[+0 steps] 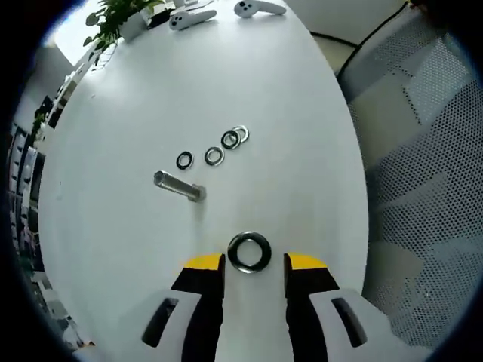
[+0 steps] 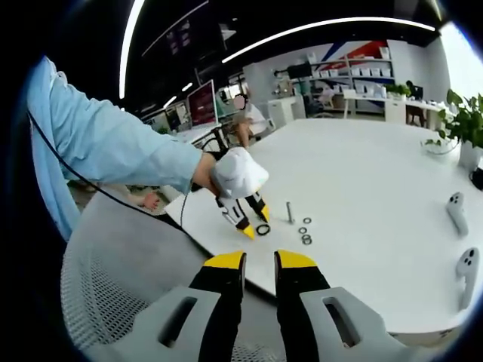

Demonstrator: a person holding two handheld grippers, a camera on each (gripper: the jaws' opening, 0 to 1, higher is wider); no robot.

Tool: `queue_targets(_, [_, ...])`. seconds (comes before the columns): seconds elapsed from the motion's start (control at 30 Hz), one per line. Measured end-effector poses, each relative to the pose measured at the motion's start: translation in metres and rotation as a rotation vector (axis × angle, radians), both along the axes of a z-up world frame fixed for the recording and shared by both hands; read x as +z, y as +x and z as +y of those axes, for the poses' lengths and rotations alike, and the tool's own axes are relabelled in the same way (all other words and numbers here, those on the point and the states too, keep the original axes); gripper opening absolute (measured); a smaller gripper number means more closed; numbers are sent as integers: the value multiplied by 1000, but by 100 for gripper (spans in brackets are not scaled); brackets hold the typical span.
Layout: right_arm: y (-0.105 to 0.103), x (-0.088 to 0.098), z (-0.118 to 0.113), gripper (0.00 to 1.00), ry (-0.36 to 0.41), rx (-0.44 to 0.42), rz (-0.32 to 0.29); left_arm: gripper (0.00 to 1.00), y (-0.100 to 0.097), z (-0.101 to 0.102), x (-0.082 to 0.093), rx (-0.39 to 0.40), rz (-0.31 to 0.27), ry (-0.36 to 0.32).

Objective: Place the washer onto the threaded stud by aligning its center hole with the stud, sliding it down to the base, and recovering from edge contact or off-axis alignment until the washer reaches the visible bottom stop.

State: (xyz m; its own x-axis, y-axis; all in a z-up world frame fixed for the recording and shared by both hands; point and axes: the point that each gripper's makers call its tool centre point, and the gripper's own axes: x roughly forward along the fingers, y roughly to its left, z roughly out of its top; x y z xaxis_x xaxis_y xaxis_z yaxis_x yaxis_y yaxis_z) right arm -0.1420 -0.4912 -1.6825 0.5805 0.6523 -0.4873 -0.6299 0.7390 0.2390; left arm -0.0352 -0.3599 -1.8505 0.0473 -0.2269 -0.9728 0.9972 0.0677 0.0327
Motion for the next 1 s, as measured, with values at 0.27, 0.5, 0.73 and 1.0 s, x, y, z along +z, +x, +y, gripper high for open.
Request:
queue_targets(0.27, [0,0,1,17,2,3,-2,27,-1,-3,0,26,21,-11])
queue_targets(0.5, [0,1,1,17,4,3,-5,27,-2,-4,0,23,23,-3])
queue_targets(0.73, [0,1,1,17,5,6,-6,21,-1,-2,0,29,24,8])
queue_targets(1.0, [-1,1,2,17,5,9,-5,19,-2,-3,1,1,2,-7])
